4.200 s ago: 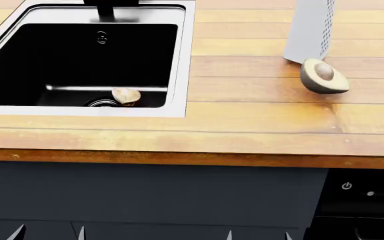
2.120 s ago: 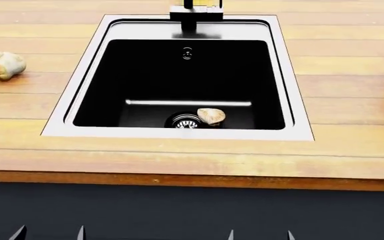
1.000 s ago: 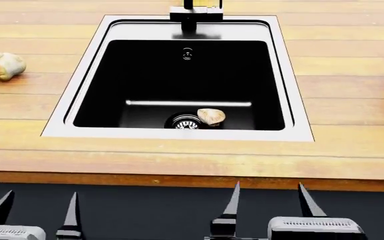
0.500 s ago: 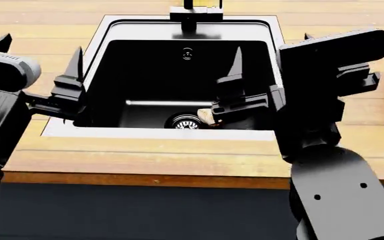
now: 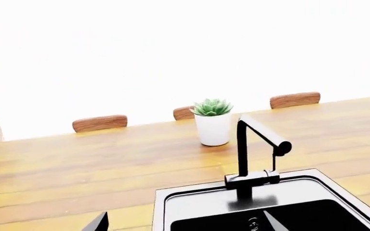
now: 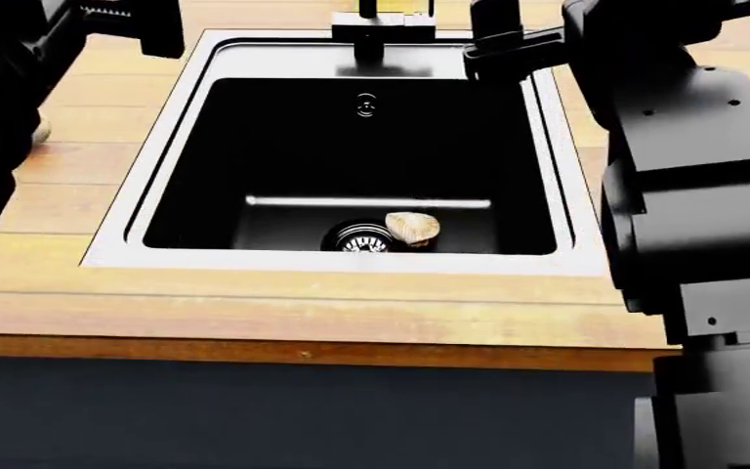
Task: Turn on the sink faucet.
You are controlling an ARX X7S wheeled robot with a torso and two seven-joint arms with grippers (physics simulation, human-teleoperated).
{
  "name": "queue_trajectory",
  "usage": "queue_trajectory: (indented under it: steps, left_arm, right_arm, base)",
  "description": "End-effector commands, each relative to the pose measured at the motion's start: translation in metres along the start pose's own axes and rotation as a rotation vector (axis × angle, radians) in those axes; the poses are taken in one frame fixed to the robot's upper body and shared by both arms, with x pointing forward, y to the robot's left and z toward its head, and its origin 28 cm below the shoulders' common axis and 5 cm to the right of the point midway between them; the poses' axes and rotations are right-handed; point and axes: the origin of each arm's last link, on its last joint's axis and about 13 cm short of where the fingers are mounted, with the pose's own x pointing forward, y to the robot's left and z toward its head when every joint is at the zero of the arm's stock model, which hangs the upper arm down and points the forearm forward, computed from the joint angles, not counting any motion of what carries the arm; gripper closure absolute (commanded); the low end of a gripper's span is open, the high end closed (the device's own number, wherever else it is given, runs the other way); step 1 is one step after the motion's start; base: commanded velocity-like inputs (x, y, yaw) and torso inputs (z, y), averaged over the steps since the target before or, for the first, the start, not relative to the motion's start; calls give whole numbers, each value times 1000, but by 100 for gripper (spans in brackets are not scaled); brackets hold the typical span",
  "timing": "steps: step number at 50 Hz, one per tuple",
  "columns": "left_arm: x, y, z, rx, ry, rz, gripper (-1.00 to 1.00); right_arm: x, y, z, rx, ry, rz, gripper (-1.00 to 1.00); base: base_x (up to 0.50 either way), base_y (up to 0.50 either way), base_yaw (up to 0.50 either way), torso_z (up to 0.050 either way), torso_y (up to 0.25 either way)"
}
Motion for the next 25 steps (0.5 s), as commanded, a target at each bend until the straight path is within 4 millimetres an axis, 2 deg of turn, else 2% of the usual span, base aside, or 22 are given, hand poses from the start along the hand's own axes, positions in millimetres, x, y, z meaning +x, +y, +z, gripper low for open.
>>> queue_trajectory:
  steps: [1,9,25]
  left_arm:
    - [5,13,-1,39,63,30,-100]
    - [4,16,-8,41,81,48,-100]
    - [2,21,-11,48,93,46,-100]
  right_arm:
    - [-6,-4,5,-31,58,-1,-100]
    - [-10,-3,0,-15,59,34,-100]
    - [-10,-3,0,-14,82,49,-100]
  base:
    - [0,0,0,0,0]
    - [108,0,0,0,0]
    - [252,0,0,0,0]
